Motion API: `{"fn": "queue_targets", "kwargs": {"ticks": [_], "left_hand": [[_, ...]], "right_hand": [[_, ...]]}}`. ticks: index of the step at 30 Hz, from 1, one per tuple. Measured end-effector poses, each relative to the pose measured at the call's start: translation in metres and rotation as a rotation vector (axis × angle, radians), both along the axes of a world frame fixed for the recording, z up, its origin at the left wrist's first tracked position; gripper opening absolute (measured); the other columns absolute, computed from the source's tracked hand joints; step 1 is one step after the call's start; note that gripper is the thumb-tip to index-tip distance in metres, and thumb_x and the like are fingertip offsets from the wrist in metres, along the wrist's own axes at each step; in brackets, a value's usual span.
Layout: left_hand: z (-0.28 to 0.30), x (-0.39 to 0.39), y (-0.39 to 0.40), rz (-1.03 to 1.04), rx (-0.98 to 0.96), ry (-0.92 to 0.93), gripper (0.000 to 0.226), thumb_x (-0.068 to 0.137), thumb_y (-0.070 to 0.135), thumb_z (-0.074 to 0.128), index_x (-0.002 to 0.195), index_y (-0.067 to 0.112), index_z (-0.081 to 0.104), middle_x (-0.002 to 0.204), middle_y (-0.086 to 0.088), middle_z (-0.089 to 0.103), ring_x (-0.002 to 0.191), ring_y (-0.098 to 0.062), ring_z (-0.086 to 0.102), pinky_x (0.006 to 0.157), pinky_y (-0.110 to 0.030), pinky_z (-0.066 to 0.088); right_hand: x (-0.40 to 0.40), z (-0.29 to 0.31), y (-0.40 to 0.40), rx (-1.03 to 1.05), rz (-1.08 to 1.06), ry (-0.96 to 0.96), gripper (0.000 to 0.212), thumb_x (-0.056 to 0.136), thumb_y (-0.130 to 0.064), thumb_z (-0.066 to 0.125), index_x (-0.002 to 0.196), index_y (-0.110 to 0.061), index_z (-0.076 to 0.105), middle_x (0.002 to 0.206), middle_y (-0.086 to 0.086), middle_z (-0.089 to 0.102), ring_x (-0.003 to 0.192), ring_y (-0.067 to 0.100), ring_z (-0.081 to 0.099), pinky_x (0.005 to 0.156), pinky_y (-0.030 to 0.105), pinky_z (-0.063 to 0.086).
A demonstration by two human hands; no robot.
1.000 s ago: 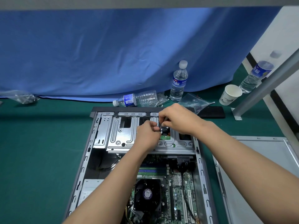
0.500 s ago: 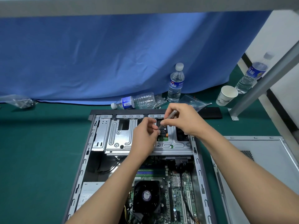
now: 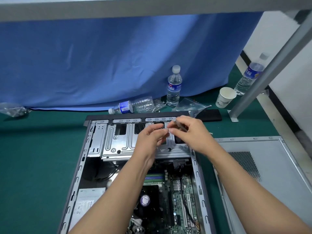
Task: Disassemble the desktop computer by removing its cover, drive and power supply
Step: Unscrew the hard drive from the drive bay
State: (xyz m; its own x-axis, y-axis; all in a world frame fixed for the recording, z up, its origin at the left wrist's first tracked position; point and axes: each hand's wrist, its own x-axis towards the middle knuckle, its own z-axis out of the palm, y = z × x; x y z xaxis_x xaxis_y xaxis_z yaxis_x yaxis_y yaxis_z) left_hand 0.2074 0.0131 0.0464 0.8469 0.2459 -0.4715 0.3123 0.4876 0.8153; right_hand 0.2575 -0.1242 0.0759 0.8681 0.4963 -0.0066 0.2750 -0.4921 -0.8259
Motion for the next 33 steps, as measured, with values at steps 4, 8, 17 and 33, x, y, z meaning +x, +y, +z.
{"fn": "queue_targets", "kwargs": {"ticks": [4, 8, 17, 33], "left_hand": [[0.002, 0.002, -0.020, 0.014, -0.102, 0.033, 0.016, 0.083, -0.003, 0.065, 0.095, 0.006, 0.062, 0.080, -0.008, 0.070, 0.064, -0.013, 0.065, 0.068, -0.023, 0.046], [0.003, 0.003, -0.038, -0.014, -0.103, 0.034, 0.018, 0.083, 0.001, 0.066, 0.101, 0.003, 0.062, 0.074, -0.004, 0.071, 0.062, -0.010, 0.065, 0.063, -0.020, 0.046], [-0.010, 0.004, -0.053, -0.334, 0.707, -0.095, 0.016, 0.090, 0.024, 0.064, 0.104, 0.018, 0.066, 0.098, 0.004, 0.072, 0.093, -0.010, 0.065, 0.082, -0.019, 0.050], [-0.056, 0.012, -0.042, -0.673, 1.688, -0.079, 0.080, 0.088, 0.065, 0.008, 0.152, 0.019, 0.019, 0.160, 0.006, 0.006, 0.145, -0.005, -0.009, 0.117, -0.028, -0.014]], "right_hand": [[-0.006, 0.002, -0.015, 0.014, -0.032, -0.069, 0.035, 0.078, -0.009, 0.072, 0.068, -0.036, 0.054, 0.079, 0.000, 0.064, 0.073, 0.005, 0.057, 0.071, 0.022, 0.045], [-0.004, -0.003, -0.030, -0.053, -0.045, -0.134, 0.032, 0.079, -0.011, 0.074, 0.059, -0.025, 0.052, 0.065, -0.005, 0.049, 0.061, 0.004, 0.043, 0.059, 0.020, 0.033], [0.010, -0.032, -0.082, -0.011, -0.196, 0.014, 0.012, 0.079, -0.009, 0.070, 0.072, -0.016, 0.066, 0.072, 0.005, 0.066, 0.062, 0.014, 0.048, 0.062, 0.020, 0.040], [0.022, -0.163, -0.091, -0.585, -0.128, 0.148, 0.005, 0.088, -0.004, 0.050, 0.088, -0.004, 0.055, 0.088, 0.017, 0.062, 0.081, 0.035, 0.059, 0.066, 0.034, 0.045]]}}
